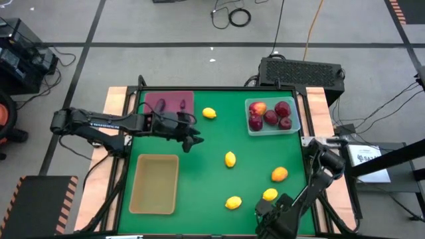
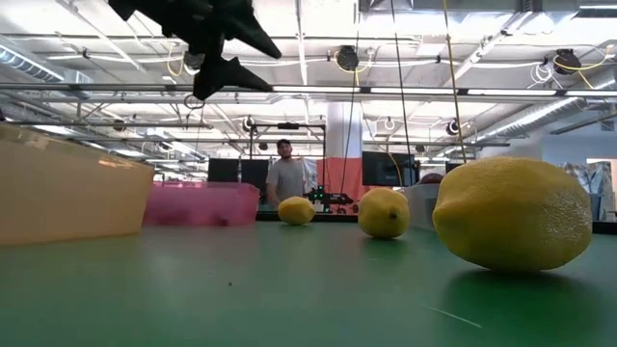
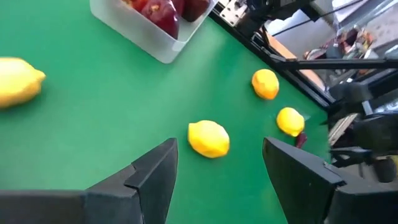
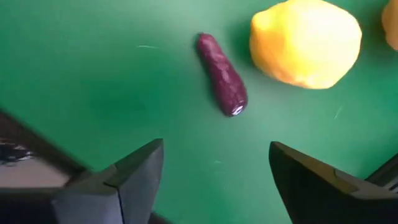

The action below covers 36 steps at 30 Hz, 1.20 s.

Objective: Sort produce into baskets
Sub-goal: Put the eggplant into the pink bin

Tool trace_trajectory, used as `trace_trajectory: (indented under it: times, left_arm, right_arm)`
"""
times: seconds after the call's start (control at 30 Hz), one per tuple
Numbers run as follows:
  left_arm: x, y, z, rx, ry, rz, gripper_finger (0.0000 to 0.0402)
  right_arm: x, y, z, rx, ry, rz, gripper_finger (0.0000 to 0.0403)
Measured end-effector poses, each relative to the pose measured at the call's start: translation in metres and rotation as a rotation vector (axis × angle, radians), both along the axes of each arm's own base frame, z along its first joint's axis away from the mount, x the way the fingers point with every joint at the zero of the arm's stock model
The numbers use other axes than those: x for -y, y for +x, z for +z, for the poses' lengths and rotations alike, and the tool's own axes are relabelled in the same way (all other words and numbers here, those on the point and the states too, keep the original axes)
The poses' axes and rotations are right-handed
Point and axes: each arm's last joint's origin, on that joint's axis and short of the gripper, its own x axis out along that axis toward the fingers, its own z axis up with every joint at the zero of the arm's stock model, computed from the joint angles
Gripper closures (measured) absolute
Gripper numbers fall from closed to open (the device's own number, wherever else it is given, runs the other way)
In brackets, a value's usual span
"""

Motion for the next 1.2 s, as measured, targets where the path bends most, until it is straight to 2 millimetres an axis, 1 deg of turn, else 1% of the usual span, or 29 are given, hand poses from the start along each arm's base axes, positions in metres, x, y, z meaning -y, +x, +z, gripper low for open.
trace_trajectory:
  times: [0.2, 0.4, 0.53, 0.7, 0.87, 1.0, 1.2]
  left_arm:
    - [0.015, 0.0, 0.0, 0.004, -0.019, 0.034, 0.0159]
    - [0.024, 0.0, 0.001, 0.01, -0.01, 0.062, 0.0159]
    - [0.025, -0.001, 0.0, 0.01, -0.003, 0.066, 0.0159]
    - [0.025, -0.001, 0.0, 0.006, 0.009, 0.06, 0.0159]
    - [0.025, -0.001, 0.0, 0.0, 0.028, 0.049, 0.0159]
    - [0.025, -0.001, -0.001, -0.009, 0.061, 0.029, 0.0159]
    - [0.026, -0.004, -0.004, -0.05, 0.074, 0.012, 0.0159]
  right_arm:
    - [0.006, -0.008, -0.026, -0.009, 0.019, 0.015, 0.013]
    - [0.008, -0.009, -0.038, 0.038, 0.046, 0.03, 0.0134]
    - [0.014, -0.008, -0.044, 0.032, 0.048, 0.041, 0.0134]
    - [0.021, -0.001, -0.046, 0.016, 0.07, 0.062, 0.0134]
    - [0.029, 0.003, -0.04, 0.038, 0.069, 0.063, 0.0134]
    - [0.045, -0.002, -0.04, 0.067, 0.056, 0.031, 0.0134]
    - [0.058, -0.014, -0.041, 0.171, 0.187, -0.056, 0.0134]
